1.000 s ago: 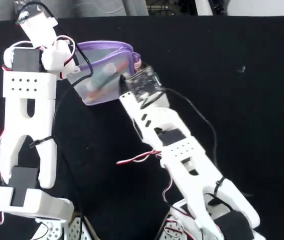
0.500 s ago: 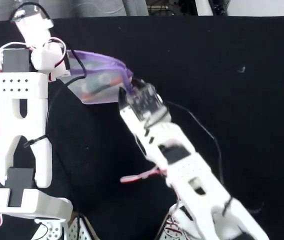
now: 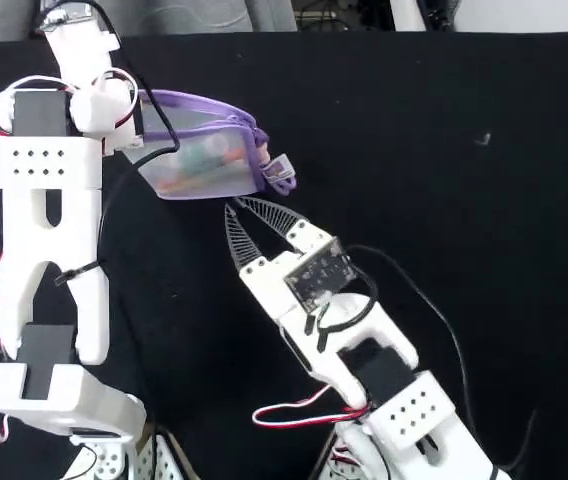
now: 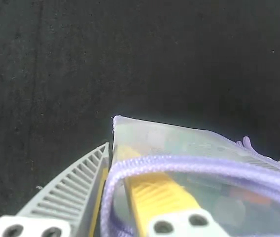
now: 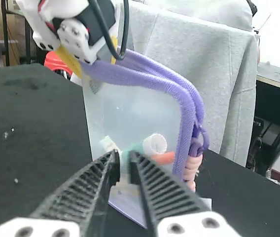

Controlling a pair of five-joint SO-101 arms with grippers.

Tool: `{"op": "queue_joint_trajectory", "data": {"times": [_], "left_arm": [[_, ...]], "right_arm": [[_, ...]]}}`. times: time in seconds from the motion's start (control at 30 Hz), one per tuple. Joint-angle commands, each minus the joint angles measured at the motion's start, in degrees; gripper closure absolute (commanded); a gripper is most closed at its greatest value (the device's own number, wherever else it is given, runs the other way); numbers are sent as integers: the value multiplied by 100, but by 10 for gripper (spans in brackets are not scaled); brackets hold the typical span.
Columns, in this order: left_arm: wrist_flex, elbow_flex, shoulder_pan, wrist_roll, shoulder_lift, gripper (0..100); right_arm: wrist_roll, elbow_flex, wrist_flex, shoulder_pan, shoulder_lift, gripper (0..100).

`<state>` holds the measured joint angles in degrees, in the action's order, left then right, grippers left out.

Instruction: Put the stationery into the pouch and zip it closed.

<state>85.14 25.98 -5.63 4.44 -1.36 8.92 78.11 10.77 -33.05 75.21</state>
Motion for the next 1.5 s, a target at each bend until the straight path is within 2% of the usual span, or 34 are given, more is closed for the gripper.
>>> {"op": "queue_joint_trajectory", "data": {"times": [0.0,0.2,0.3,0.43,0.63,0.83,1.03,1.3,1.47], "left_arm": [[70,541,-207,-554,35,966],[633,1341,-207,-1732,-123,970],[976,1824,-207,-2004,-396,970],[1292,2448,-180,-2022,-958,970],[1363,3064,-163,-2022,-1732,970],[1547,3160,13,-2426,-1793,970],[1547,3160,110,-2462,-1820,970],[1547,3160,145,-2462,-1837,970],[1547,3125,145,-2462,-1837,970]], "right_arm": [[-563,-224,35,519,92,822],[-598,-725,369,747,-444,819],[-607,-884,396,738,-892,819],[-527,-892,396,571,-1455,819],[-9,-743,237,-26,-1692,819],[281,-259,-1046,9,-1736,819],[352,-330,-1266,26,-1974,819],[352,-1552,-1284,158,-3802,819],[369,-2026,-2022,440,-4690,819]]}}
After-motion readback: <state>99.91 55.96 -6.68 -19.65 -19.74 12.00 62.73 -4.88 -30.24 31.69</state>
